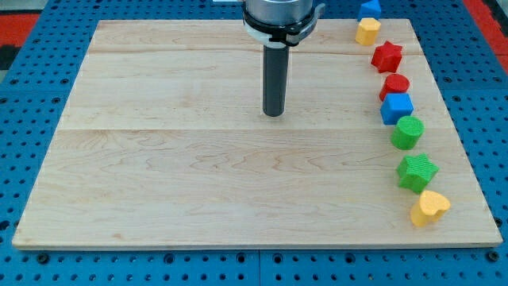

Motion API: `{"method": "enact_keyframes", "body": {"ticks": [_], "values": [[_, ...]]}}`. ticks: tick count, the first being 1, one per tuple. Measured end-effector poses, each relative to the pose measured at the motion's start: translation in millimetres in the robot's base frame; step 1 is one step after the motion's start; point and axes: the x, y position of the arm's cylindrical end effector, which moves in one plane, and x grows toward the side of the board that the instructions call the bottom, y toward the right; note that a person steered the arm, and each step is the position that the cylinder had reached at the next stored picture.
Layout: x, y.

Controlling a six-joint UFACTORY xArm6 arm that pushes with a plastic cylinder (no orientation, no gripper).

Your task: Push the red star towards the center of the board

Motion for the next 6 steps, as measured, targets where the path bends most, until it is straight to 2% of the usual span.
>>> {"method": "enact_keyframes", "body": {"ticks": [2,3,4,5,6], "values": [[17.7,-10.0],[4.9,-5.6],[-50.0,7.6],[-77.3,6.6],[-77.0,3.1]]}}
